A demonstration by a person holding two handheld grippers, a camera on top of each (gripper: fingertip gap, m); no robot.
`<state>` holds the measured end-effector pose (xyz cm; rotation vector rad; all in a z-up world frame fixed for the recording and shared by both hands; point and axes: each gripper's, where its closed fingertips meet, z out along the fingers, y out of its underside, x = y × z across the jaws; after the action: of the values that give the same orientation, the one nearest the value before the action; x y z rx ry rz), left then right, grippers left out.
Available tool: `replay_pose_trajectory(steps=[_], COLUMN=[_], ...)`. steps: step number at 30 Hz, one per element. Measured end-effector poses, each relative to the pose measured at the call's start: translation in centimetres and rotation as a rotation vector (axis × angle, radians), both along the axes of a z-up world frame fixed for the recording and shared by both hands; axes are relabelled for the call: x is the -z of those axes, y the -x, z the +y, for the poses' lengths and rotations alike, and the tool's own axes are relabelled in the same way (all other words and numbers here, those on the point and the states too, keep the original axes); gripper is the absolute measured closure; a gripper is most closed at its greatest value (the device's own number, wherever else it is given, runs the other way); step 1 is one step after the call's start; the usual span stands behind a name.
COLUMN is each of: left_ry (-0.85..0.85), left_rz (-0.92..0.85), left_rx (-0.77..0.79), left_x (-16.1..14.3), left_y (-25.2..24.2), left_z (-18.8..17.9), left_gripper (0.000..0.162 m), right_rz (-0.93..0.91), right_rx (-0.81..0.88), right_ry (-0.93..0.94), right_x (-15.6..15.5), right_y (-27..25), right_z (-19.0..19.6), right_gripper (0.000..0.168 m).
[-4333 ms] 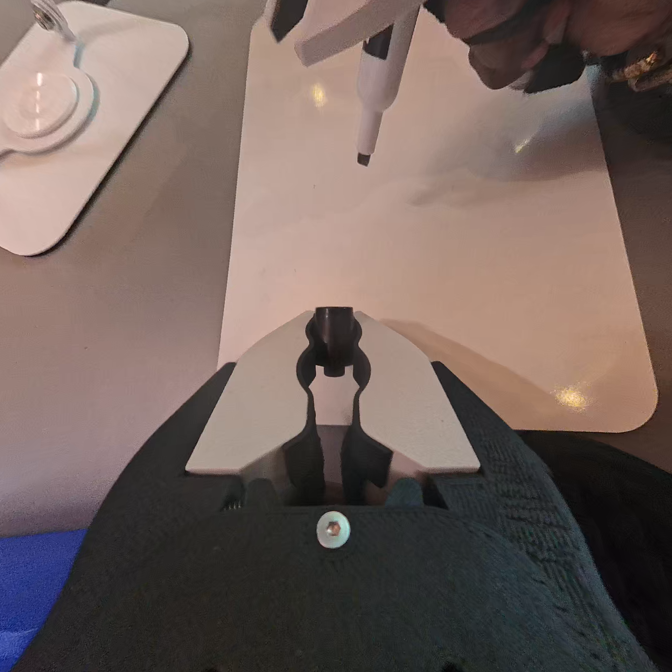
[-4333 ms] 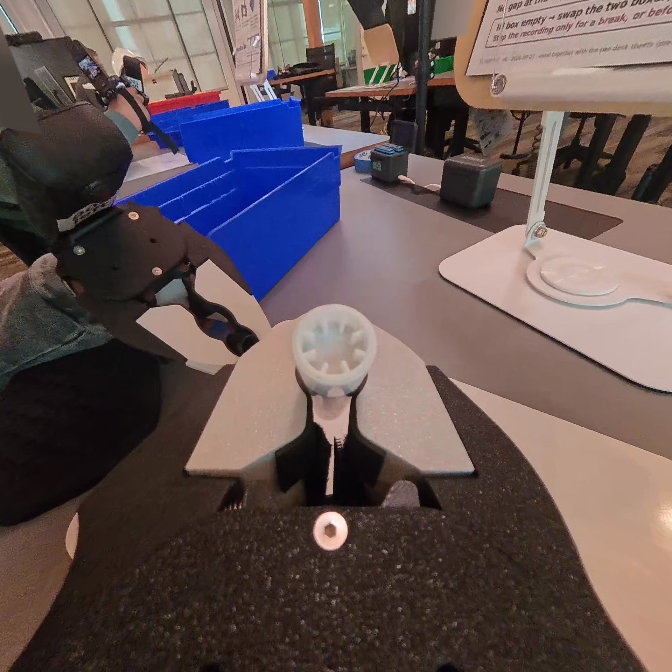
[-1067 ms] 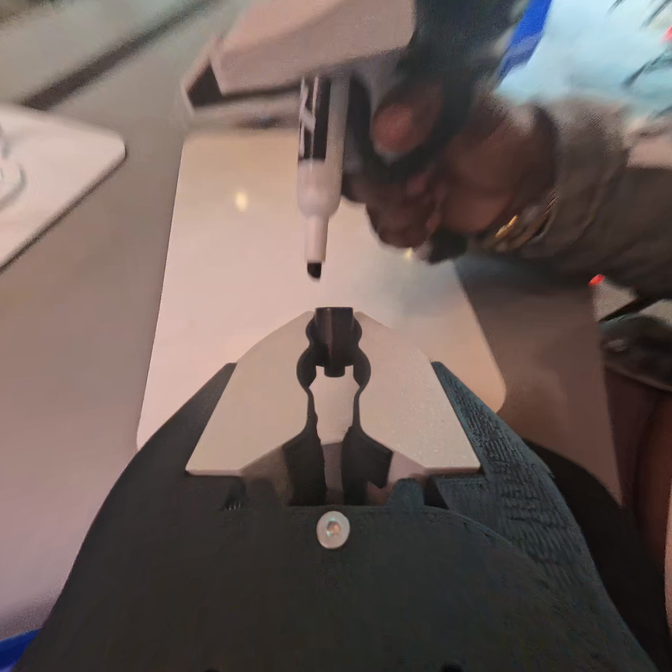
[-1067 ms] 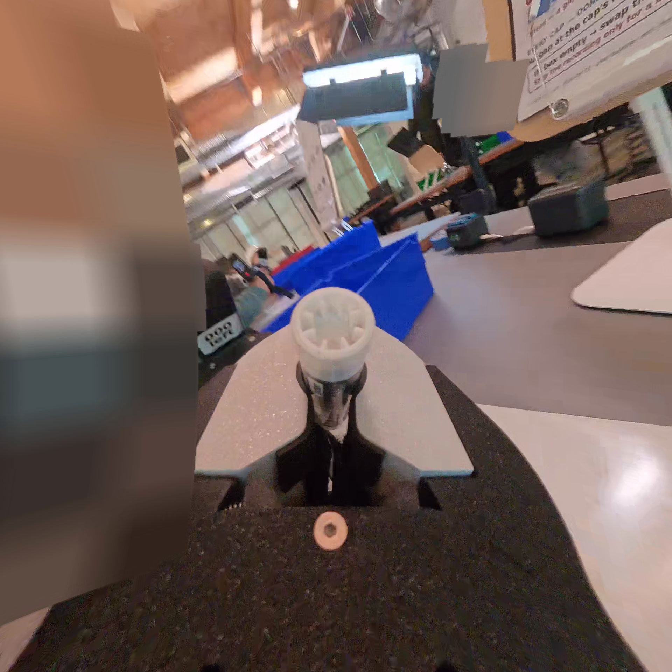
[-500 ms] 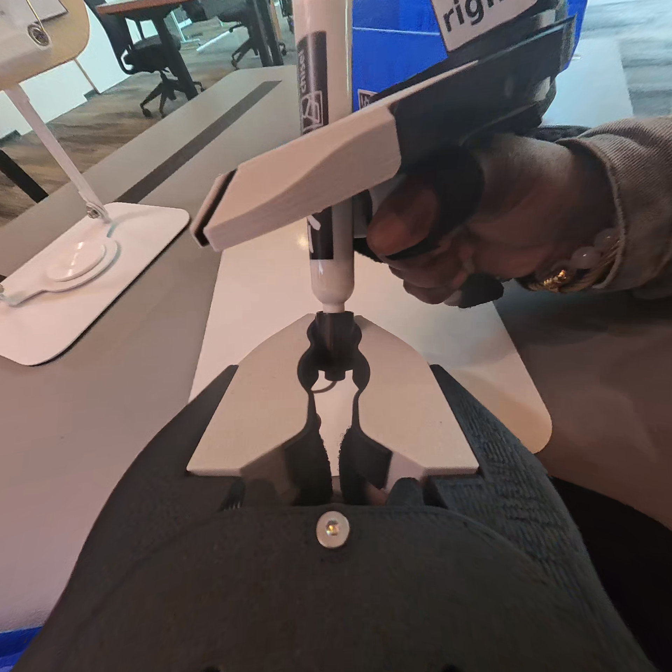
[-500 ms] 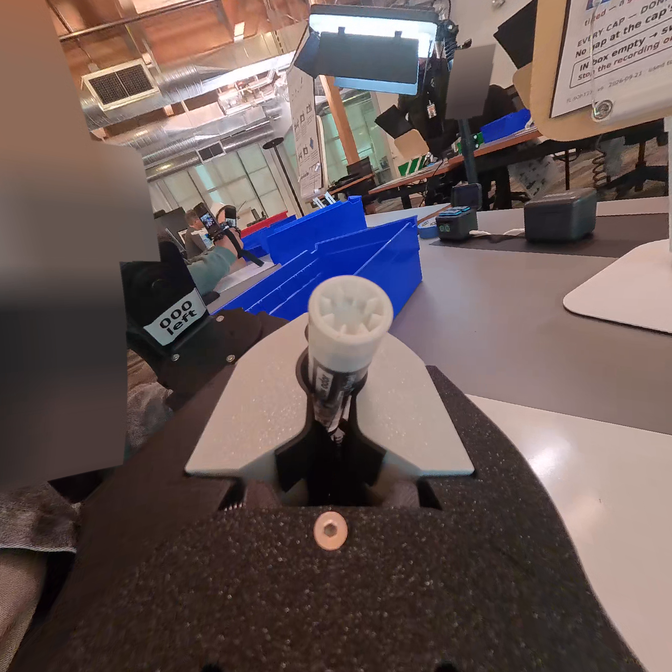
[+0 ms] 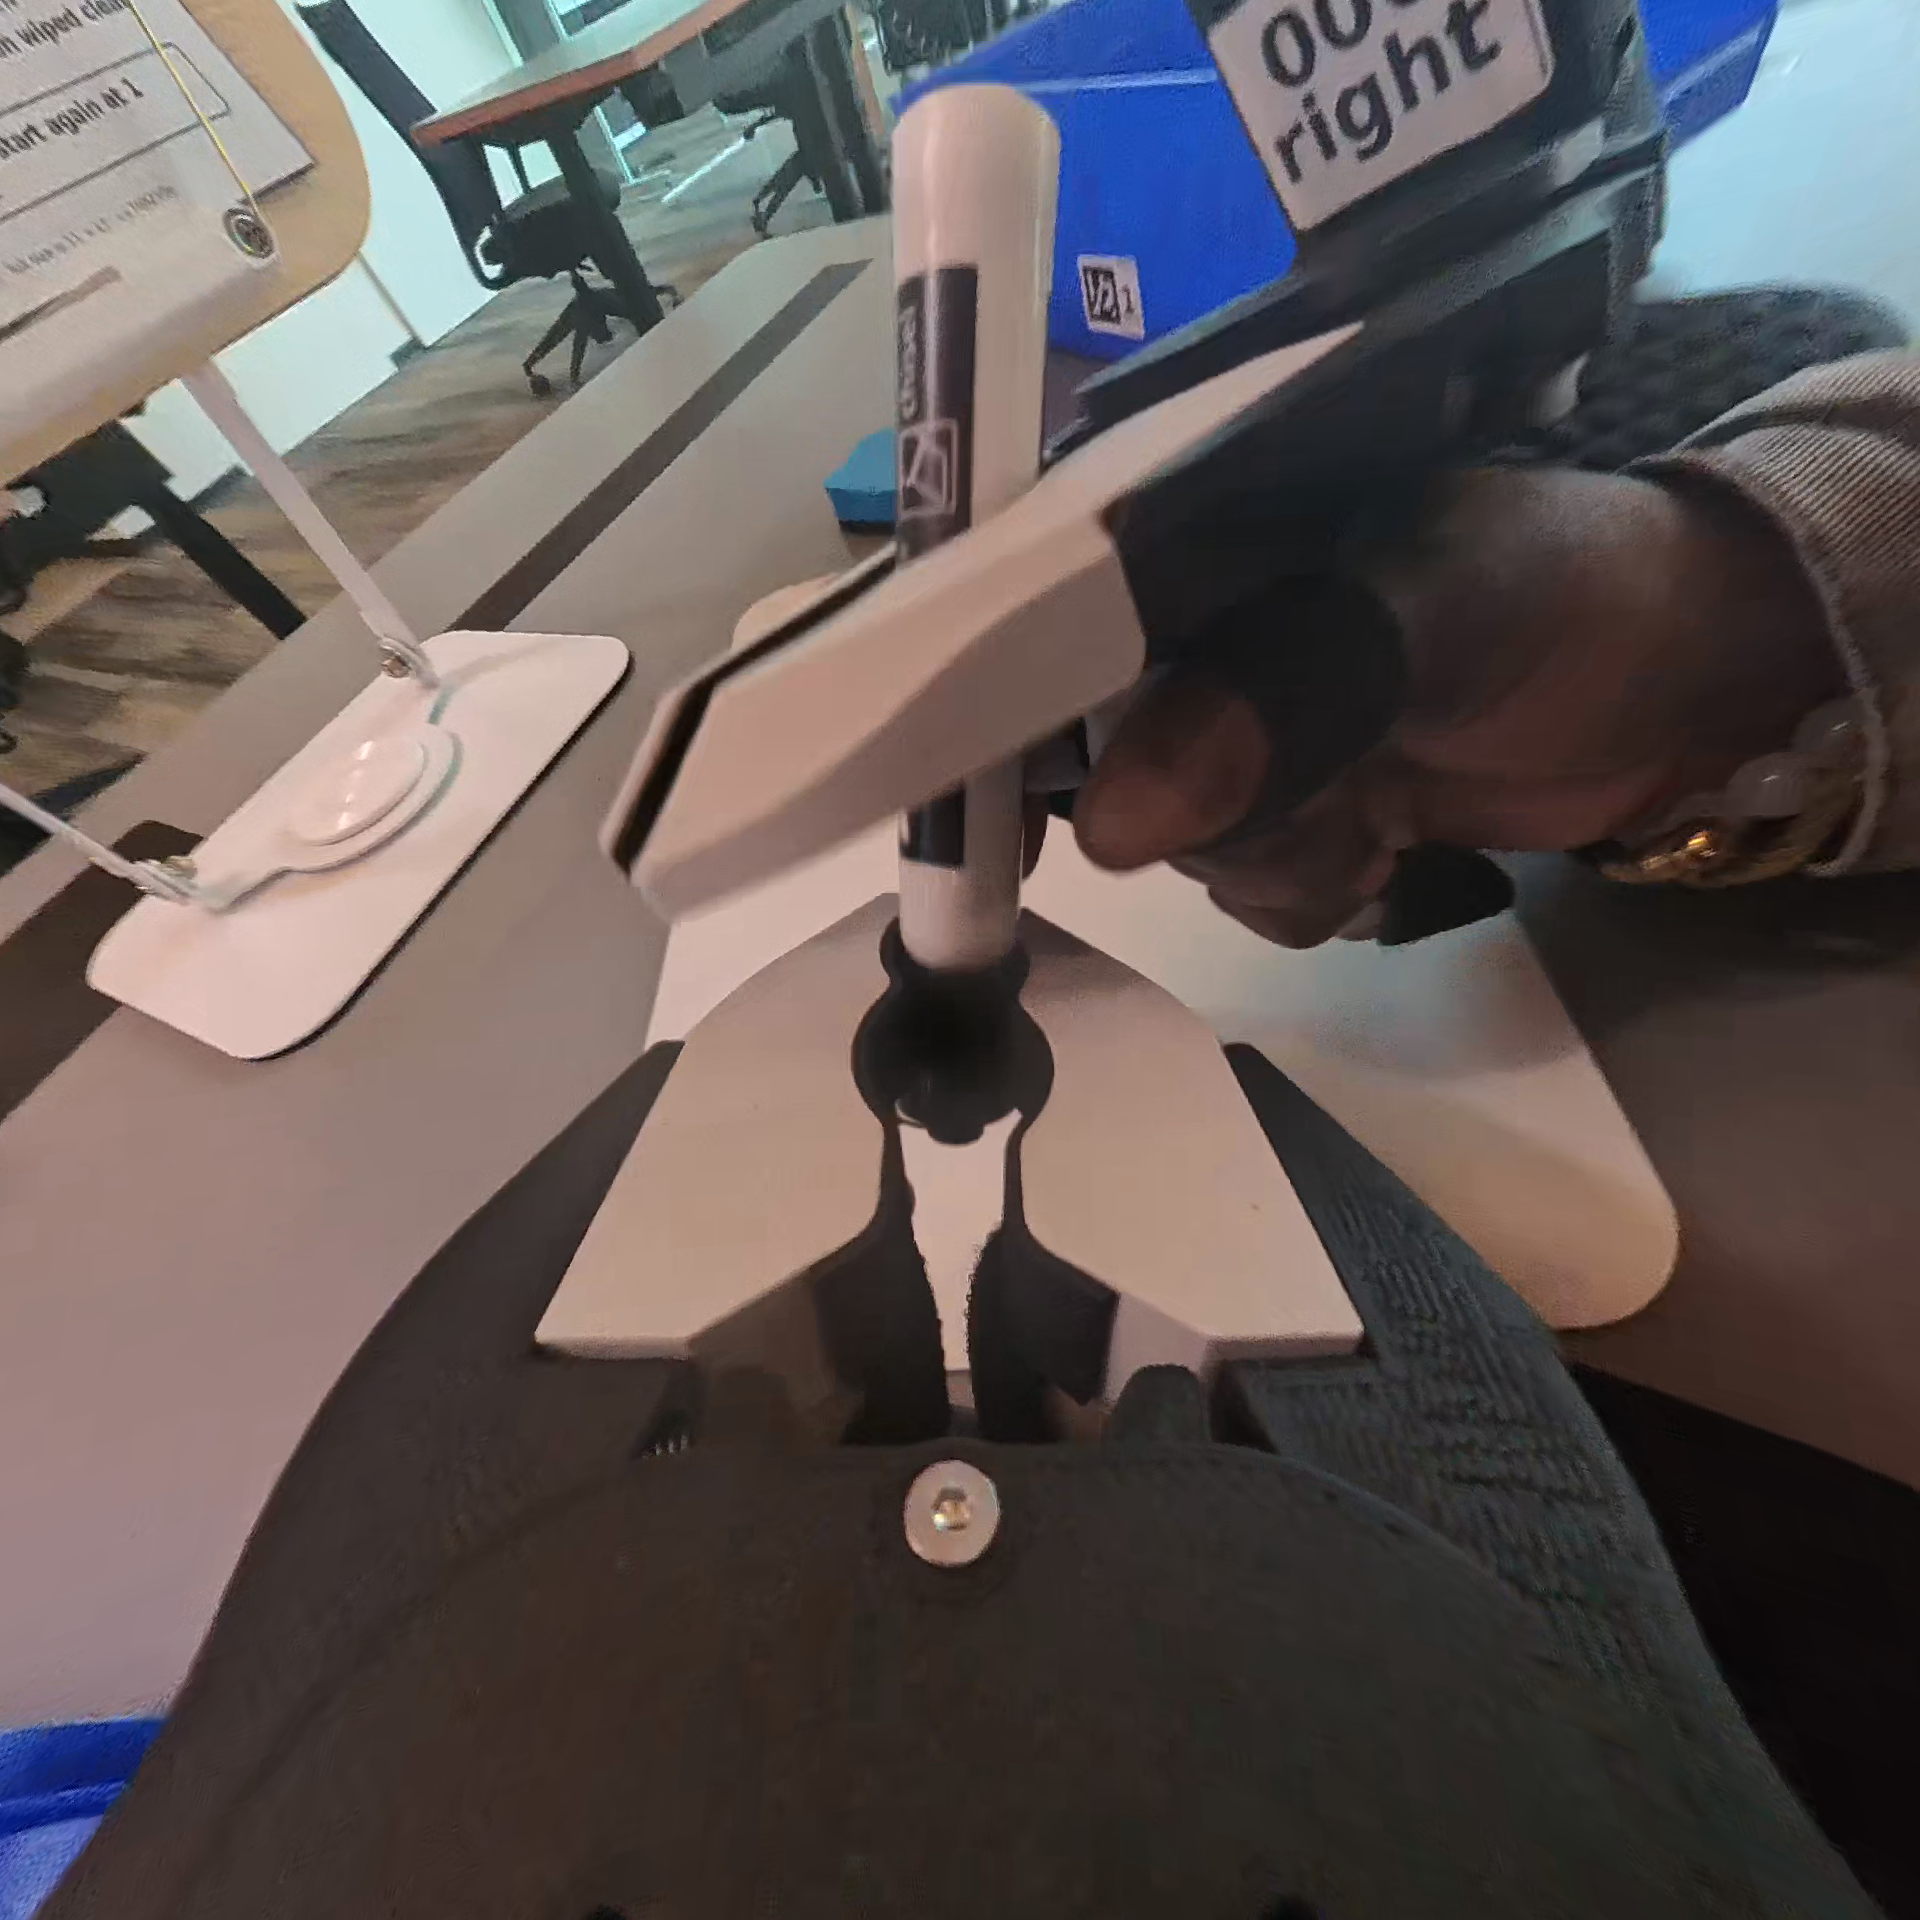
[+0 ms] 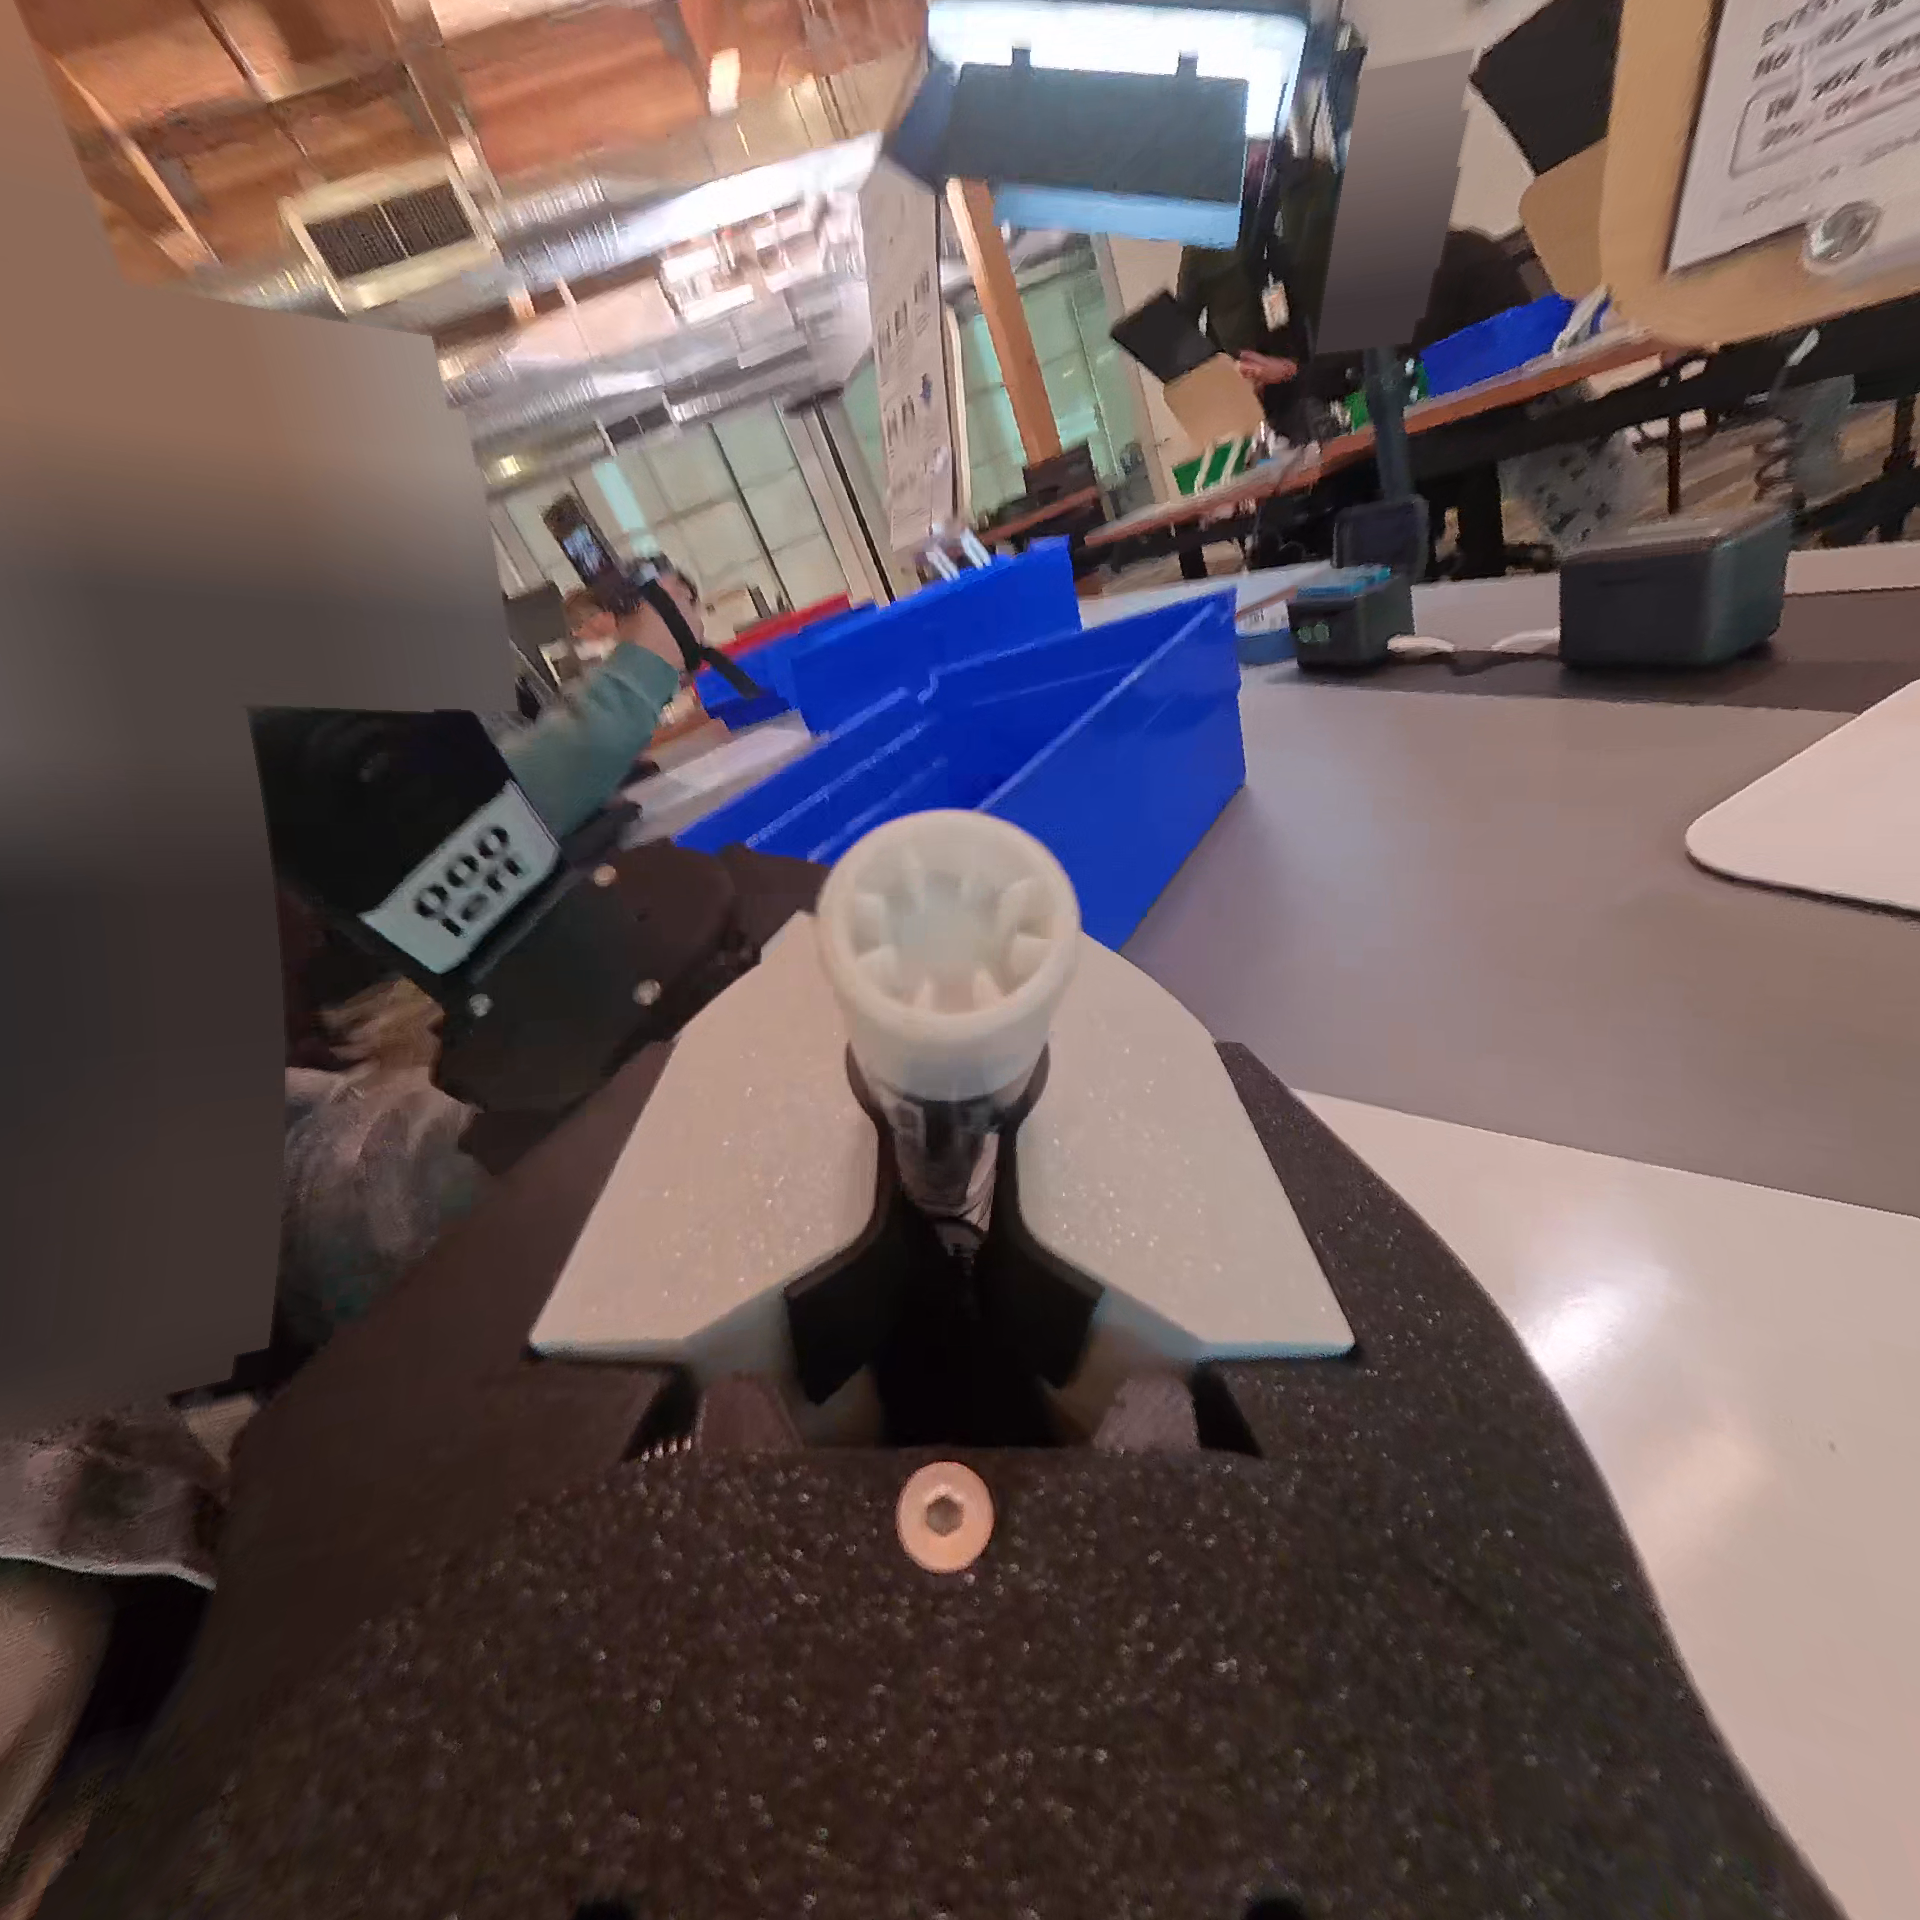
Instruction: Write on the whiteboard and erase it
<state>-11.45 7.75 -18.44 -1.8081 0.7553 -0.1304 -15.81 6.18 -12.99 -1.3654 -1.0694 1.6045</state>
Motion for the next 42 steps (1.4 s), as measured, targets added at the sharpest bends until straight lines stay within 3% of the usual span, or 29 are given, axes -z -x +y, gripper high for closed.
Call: replay_pose_trajectory(steps=[3, 4, 6, 8, 11, 13, 17, 19, 21, 24, 28, 31, 33, 34, 35, 37, 39, 41, 42], left_ry=[-0.062, -0.111, -0.126, -0.107, 0.16, 0.36, 0.653, 0.76, 0.799, 0.808, 0.772, 0.672, 0.546, 0.471, 0.394, 0.226, 0.111, 0.061, 0.066], left_rz=[0.081, 0.098, 0.088, 0.079, 0.177, 0.187, 0.19, 0.172, 0.158, 0.15, 0.155, 0.168, 0.154, 0.147, 0.146, 0.16, 0.126, 0.038, -0.017], left_rx=[-0.019, -0.042, -0.15, -0.375, -0.819, -0.976, -0.993, -0.973, -0.964, -0.924, -0.946, -0.992, -1.003, -1.001, -0.988, -0.9, -0.622, -0.285, -0.195], left_x=[-0.9, -2.1, -4.4, -6.9, -6.2, -3.7, 2.0, 4.2, 5.3, 6.0, 5.4, 3.9, 2.0, 0.9, -0.4, -2.8, -4.1, -4.0, -3.5], left_y=[0.3, 0.6, 2.4, 6.9, 17.3, 21.7, 24.6, 24.8, 24.6, 23.8, 24.4, 25.1, 25.0, 24.7, 24.2, 21.9, 15.8, 7.9, 5.0], left_z=[0.1, 0.1, -0.4, -1.8, -7.0, -9.4, -9.5, -9.5, -9.4, -9.5, -9.9, -9.9, -9.4, -9.3, -9.1, -8.9, -8.5, -8.7, -8.7], left_gripper=[0.15, 0.15, 0.149, 0.149, 0.149, 0.148, 0.148, 0.147, 0.147, 0.138, 0.12, 0.114, 0.115, 0.115, 0.115, 0.115, 0.116, 0.127, 0.138], right_rz=[-0.006, -0.001, -0.058, -0.089, -0.13, -0.254, -0.836, -1.006, -1.068, -1.186, -1.304, -1.306, -1.333, -1.303, -1.29, -1.28, -1.141, -1.001, -0.953], right_rx=[-0.038, -0.08, -0.129, -0.104, 0.048, 0.127, 0.33, 0.471, 0.556, 0.557, 0.623, 0.68, 0.659, 0.641, 0.636, 0.619, 0.483, 0.178, 0.024], right_ry=[-0.107, -0.121, -0.136, -0.194, -0.287, -0.262, -0.269, -0.204, -0.076, 0.071, 0.098, 0.057, 0.037, 0.027, 0.011, -0.072, -0.172, -0.254, -0.3], right_x=[-0.3, -0.9, -1.3, -1.9, -2.9, -2.2, 3.6, 4.9, 5.7, 8.4, 11.2, 11.7, 12.4, 12.3, 12.1, 11.0, 9.0, 8.1, 8.2], right_y=[0.4, 0.2, -0.4, -2.1, -5.4, -7.0, -11.3, -13.7, -15.0, -16.2, -17.6, -17.9, -17.9, -17.3, -17.0, -16.3, -12.6, -8.1, -6.4], right_z=[-1.2, -1.8, -2.4, -1.5, 2.6, 5.8, 15.0, 20.0, 23.6, 26.0, 28.0, 29.4, 29.6, 29.6, 29.5, 28.4, 24.4, 16.6, 12.3], right_gripper=[0.152, 0.139, 0.079, 0.055, 0.061, 0.077, 0.07, 0.065, 0.065, 0.069, 0.062, 0.073, 0.083, 0.101, 0.107, 0.107, 0.108, 0.107, 0.107])
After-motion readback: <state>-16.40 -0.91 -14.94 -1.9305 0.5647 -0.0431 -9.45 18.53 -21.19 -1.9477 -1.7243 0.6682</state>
